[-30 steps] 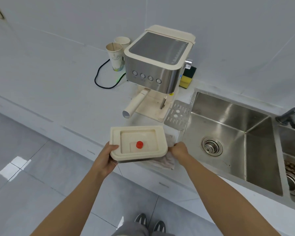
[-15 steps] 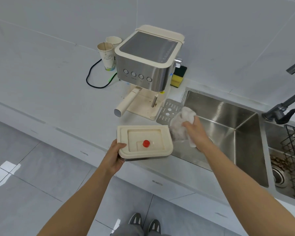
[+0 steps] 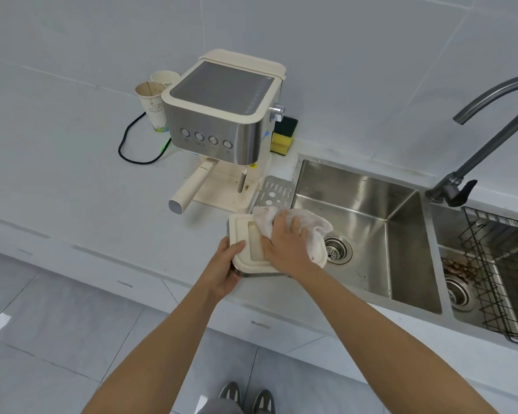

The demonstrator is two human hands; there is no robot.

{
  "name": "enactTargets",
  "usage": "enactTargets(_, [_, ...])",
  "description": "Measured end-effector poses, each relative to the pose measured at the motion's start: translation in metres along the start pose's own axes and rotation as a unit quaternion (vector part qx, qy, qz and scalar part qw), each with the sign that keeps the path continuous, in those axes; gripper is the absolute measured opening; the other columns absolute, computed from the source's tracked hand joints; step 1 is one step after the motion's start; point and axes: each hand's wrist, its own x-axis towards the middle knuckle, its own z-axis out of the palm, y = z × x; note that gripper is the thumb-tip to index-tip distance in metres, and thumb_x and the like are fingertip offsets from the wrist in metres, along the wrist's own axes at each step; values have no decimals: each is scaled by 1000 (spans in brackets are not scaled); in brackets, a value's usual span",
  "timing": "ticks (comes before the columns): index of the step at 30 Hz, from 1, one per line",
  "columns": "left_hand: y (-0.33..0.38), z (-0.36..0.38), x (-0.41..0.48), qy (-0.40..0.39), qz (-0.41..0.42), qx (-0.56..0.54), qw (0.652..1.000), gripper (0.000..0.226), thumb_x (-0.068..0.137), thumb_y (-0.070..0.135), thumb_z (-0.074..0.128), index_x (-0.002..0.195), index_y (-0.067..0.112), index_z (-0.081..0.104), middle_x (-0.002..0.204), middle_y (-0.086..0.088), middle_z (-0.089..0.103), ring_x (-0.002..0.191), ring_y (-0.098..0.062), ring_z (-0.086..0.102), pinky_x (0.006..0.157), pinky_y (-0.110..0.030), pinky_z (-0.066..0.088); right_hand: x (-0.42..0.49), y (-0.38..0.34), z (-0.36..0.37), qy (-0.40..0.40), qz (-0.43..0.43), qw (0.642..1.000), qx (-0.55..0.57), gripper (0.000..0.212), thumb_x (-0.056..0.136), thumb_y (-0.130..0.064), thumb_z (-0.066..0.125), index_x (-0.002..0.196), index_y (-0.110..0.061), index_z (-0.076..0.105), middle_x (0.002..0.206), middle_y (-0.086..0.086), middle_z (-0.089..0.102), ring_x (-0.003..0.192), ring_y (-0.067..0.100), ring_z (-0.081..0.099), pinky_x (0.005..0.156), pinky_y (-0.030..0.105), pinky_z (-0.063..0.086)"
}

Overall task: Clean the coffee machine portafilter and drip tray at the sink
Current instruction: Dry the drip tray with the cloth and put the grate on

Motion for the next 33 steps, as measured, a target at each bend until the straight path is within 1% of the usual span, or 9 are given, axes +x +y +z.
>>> enactTargets(6, [1,6,8,-69,14,-12,997,53,90,36,44,135,10,37,97,-10,64,69,-15,69,48,-25,52,-6,-18,6,4,-86,995,48,64,96,-31,35,145,-2,7,156,15,0,143,34,-5,112,54,2])
enactTargets(11, [-1,9,14,-97,20,-8,995,57,83,54,35,130,25,49,117,-5,66,100,-16,68,64,-29,56,-7,-19,-3,-14,-122,990,74,54,91,-22,43,139,-5,26,153,12,18,143,29,9,113,49,12])
enactTargets(17, [8,15,17,-68,14,-38,997,77,83,70,10,112,20,61,95,-2,75,89,-14,71,62,-26,57,-11,-16,-13,-34,-168,983,69,25,85,-17,48,108,-7,45,117,6,48,106,25,42,94,37,28])
enactTargets(21, [16,11,20,-42,20,-45,998,84,82,74,10,102,12,63,86,-6,75,83,-20,71,62,-30,57,-22,-8,-21,-75,-184,969,147,14,83,-7,49,82,-15,38,73,-17,34,75,9,34,66,25,16])
enactTargets(23, [19,14,23,-14,16,-30,999,78,86,70,15,102,10,61,84,-6,72,87,-21,68,71,-34,56,-26,-3,-25,-85,-181,963,183,11,80,-6,51,87,-11,44,67,-17,34,65,1,35,59,20,23])
enactTargets(26, [19,20,23,27,6,-36,999,68,93,55,25,137,5,43,119,-11,52,118,-22,48,111,-41,33,-28,1,-29,-93,-164,960,209,13,77,-1,53,78,-10,43,61,-7,35,56,5,33,47,12,26])
enactTargets(28, [20,22,21,23,3,-46,999,63,96,48,27,143,7,34,138,-14,43,133,-25,38,117,-43,22,-27,5,-29,-92,-168,960,204,26,76,2,54,67,-18,39,58,-6,36,52,7,33,45,14,24])
enactTargets(31, [18,21,21,4,-15,-45,999,59,97,44,29,141,5,36,141,-18,43,132,-29,41,112,-40,31,-26,9,-29,-75,-176,965,177,20,74,-1,57,72,-15,42,58,-8,38,53,6,35,46,14,24])
enactTargets(33, [16,22,20,-9,-23,-28,999,56,97,43,31,134,4,45,115,-15,63,108,-24,60,91,-33,49,-24,7,-26,-57,-179,968,167,23,75,-9,63,82,-12,41,62,-9,38,55,6,36,49,18,27])
